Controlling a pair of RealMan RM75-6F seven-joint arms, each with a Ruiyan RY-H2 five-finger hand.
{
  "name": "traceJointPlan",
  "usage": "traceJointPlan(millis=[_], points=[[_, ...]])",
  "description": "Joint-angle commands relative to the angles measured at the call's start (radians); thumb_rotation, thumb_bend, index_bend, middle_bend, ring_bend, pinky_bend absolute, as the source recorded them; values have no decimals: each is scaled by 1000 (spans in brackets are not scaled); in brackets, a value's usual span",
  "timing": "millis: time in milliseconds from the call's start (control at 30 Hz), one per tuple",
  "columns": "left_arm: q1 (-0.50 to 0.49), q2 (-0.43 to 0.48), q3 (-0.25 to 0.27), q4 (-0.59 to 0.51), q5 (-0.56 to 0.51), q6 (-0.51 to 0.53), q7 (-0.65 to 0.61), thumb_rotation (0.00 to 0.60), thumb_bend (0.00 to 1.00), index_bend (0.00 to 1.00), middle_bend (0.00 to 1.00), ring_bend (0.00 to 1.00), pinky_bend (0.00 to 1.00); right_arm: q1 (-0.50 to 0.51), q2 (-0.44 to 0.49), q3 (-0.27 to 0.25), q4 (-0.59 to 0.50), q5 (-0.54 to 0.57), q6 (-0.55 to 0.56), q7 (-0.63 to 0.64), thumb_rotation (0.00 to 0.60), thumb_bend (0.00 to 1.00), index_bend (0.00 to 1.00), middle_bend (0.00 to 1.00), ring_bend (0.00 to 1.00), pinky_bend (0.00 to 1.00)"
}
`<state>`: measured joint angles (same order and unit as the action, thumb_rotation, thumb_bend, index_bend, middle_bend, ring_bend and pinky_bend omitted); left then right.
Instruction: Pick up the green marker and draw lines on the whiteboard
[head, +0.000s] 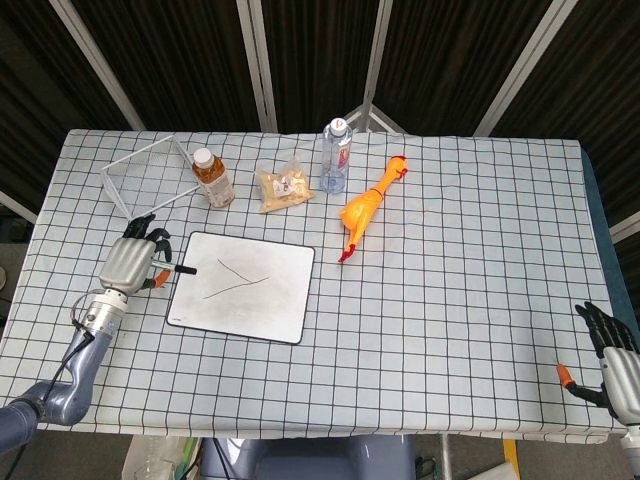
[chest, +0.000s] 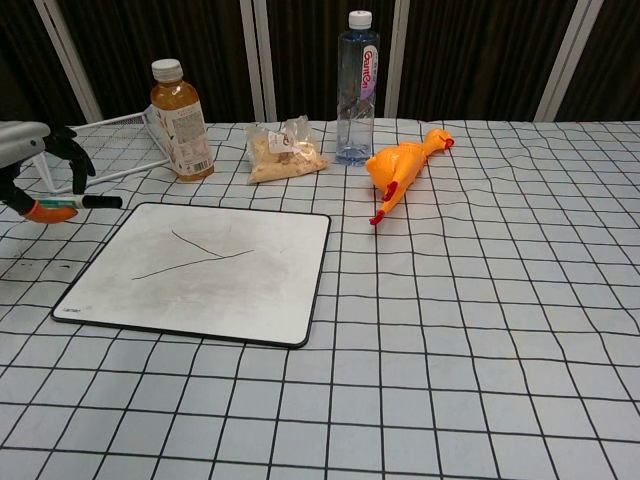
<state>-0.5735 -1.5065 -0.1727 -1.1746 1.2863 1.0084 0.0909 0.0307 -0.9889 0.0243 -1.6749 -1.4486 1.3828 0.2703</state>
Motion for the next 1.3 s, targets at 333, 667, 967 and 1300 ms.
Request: traceJointPlan(millis=[333, 667, 967, 1300], points=[[-3, -53, 34, 99, -5, -23, 25, 600, 337, 597, 102, 4, 6, 1, 0, 0, 1, 2, -4, 2, 600, 355, 0, 0, 0, 0], [41, -5, 11, 15, -62, 9, 3, 600, 206, 396, 0, 0, 0, 1, 0, -2, 0, 1, -6, -1, 600, 354, 0, 0, 0, 0], [146, 113, 12, -219, -54, 148, -62, 600, 126, 109, 0, 0, 0, 1, 2, -4, 0, -4, -4, -11, 600, 354, 0, 0, 0, 0], [308, 274, 101, -512, 58, 371, -28, 600, 100, 0, 0, 0, 0, 3, -1, -6, 5, -12, -3, -27, 600, 354, 0, 0, 0, 0]])
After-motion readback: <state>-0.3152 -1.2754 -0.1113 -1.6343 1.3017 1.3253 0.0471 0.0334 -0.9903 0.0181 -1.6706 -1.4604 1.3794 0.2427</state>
